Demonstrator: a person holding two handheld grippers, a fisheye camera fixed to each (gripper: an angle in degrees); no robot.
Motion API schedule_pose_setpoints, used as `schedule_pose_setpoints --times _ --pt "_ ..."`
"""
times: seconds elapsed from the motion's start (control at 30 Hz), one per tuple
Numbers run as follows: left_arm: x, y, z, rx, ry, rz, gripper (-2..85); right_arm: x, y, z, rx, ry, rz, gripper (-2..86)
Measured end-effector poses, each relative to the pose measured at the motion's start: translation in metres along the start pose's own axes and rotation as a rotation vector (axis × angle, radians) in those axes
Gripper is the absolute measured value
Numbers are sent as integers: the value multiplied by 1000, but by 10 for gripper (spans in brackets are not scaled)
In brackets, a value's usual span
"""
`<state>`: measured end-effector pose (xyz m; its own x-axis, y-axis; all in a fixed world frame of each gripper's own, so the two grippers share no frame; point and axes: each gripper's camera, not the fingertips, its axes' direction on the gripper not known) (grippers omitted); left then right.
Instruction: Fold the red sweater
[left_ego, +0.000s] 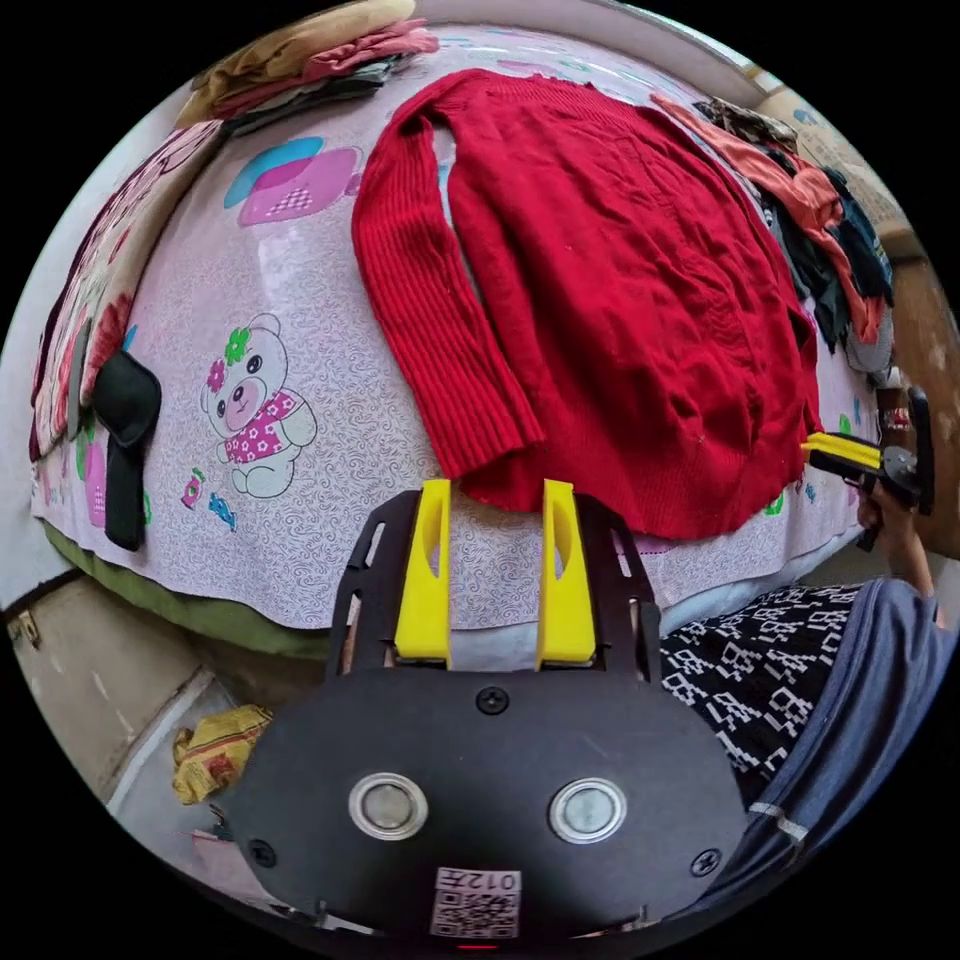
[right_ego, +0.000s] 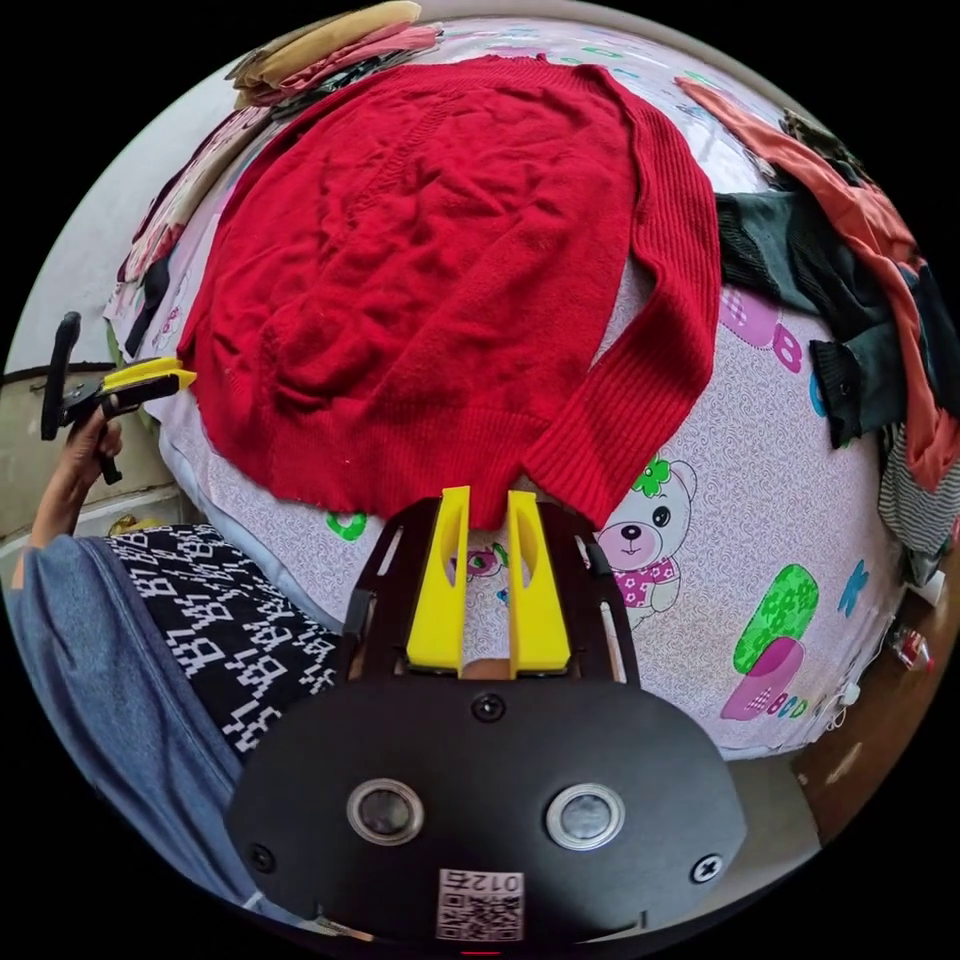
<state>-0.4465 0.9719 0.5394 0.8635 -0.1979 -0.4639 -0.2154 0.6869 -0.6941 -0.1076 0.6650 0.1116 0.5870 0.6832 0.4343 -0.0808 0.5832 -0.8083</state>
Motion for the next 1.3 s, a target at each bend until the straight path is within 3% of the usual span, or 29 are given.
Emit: schedule_pose_setpoints --times 0.13,0.37,0.4,0.6,0.8,0.97,1.3 --pt "2 -5 3 -40 -17 9 113 -11 -3 0 -28 17 -39 47" --pt "0 -12 3 -116 -10 143 51 -4 4 -7 20 -88 85 34" --pt "0 -8 2 -117 72 121 38 -7 9 -9 47 -90 99 29" --pt "-8 21 -12 -9 154 0 9 -18 38 -28 177 -104 139 19" --pt "-68 39 -21 -24 261 -184 4 11 52 -52 75 -202 183 16" --pt "-61 35 9 -124 194 -133 8 4 51 -24 14 -238 193 18" --pt "-45 33 13 -76 115 -71 36 -66 50 -30 78 -59 56 27"
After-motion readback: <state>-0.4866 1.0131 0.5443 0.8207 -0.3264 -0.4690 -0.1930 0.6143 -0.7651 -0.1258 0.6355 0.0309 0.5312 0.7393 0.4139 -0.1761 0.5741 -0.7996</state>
